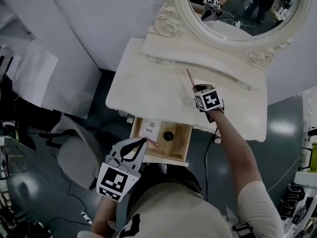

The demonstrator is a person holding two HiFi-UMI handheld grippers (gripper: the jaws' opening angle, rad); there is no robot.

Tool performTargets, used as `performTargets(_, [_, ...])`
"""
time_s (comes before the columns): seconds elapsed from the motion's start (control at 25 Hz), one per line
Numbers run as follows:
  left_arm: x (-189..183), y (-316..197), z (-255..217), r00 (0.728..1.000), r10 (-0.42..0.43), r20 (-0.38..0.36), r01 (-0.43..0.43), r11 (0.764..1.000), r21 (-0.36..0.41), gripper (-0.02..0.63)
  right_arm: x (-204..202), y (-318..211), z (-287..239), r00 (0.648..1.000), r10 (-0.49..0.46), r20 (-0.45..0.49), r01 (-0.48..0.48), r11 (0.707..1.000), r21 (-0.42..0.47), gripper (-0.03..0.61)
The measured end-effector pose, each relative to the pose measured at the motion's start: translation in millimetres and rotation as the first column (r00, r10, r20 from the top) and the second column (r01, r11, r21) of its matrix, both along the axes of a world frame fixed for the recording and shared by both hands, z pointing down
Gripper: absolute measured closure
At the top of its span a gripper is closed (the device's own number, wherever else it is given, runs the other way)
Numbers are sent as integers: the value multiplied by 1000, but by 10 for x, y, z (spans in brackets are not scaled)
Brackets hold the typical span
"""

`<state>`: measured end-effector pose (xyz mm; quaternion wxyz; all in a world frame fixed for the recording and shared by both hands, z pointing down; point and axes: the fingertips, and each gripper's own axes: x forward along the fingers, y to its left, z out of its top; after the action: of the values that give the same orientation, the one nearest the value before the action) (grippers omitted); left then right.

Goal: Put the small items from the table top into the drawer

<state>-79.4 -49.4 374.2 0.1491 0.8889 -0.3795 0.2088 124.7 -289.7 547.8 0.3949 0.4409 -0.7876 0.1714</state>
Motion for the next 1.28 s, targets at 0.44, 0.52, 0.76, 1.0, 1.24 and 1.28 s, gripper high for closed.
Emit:
performTargets(0.44, [-22,167,-102,999,40,-10,-39,999,35,555,115,247,-191,1000,25,-12,-25,999,24,535])
performTargets(0.52, [-44,204,-106,999,44,-13,-43,998,38,555,105,300,-233,1000,22,-12,-21,999,31,535])
performTargets(0.76, [-132,297,-135,998,61,-22,-60,997,56,555,43,501,-336,1000,11,-10,-10,999,47,535])
performTargets(1.0, [-234,363,-109,995,79,-55,-75,995,70,555,8,801,-366,998,-8,-68,13,998,62,535])
performTargets(1.24, [-231,437,-103,987,141,-81,-135,988,80,555,31,1075,-413,997,20,-81,-16,998,61,535])
performTargets(1.28, [-238,452,-87,986,145,-86,-139,988,73,555,31,1123,-400,996,25,-83,-21,998,55,535])
